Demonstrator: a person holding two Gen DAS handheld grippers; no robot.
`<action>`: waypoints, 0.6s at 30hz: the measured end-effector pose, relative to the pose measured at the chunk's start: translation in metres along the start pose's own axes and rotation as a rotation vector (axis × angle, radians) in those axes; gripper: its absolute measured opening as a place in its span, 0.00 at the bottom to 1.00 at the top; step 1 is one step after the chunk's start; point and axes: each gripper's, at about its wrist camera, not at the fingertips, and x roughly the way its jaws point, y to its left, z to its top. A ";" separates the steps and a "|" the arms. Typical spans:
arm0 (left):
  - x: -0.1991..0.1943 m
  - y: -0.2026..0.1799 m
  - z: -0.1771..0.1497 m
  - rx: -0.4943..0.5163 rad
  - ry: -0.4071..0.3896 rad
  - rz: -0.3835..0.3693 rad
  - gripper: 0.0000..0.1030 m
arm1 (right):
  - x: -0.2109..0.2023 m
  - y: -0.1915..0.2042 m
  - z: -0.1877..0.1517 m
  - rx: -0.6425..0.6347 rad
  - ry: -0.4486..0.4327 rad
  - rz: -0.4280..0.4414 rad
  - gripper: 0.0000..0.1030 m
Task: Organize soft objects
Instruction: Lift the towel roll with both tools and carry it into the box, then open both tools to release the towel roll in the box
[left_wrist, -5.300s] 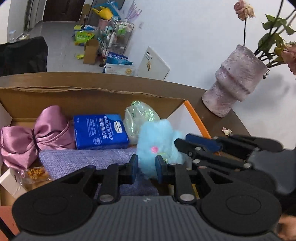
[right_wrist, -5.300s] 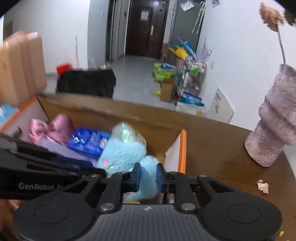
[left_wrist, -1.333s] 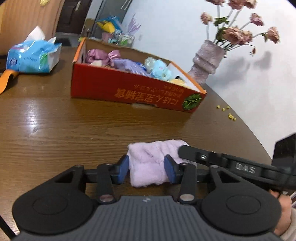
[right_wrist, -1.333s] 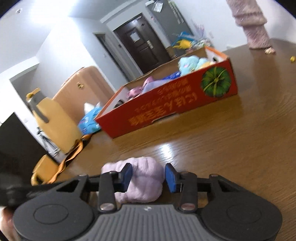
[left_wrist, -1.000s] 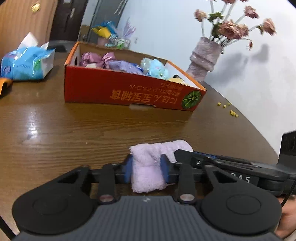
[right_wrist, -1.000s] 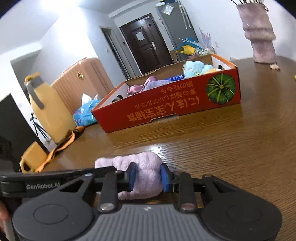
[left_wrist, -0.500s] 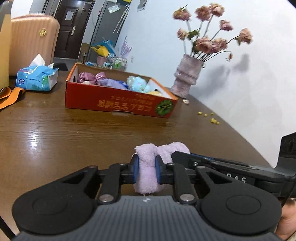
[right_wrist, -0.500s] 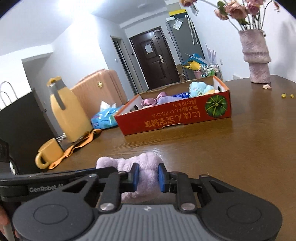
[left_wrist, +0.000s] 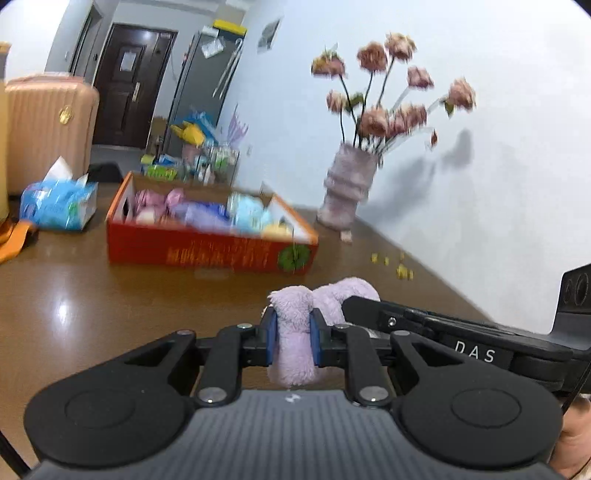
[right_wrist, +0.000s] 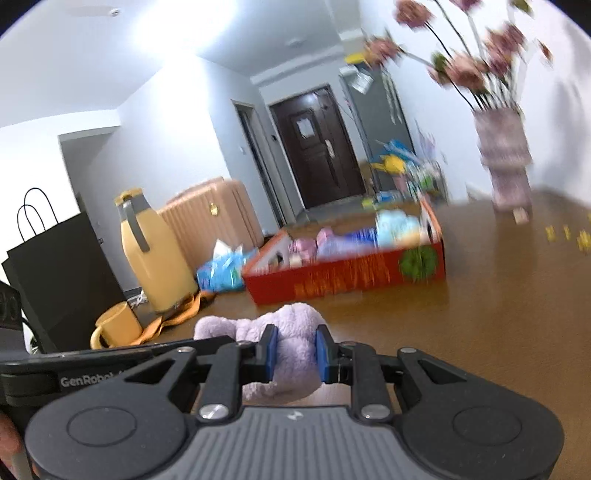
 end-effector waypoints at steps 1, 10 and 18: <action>0.009 0.002 0.013 0.004 -0.017 0.003 0.18 | 0.010 -0.002 0.016 -0.038 -0.012 0.003 0.20; 0.137 0.059 0.105 -0.014 -0.021 0.081 0.18 | 0.175 -0.050 0.122 -0.110 0.125 0.009 0.20; 0.241 0.128 0.093 -0.091 0.189 0.142 0.16 | 0.319 -0.080 0.105 -0.137 0.395 -0.025 0.20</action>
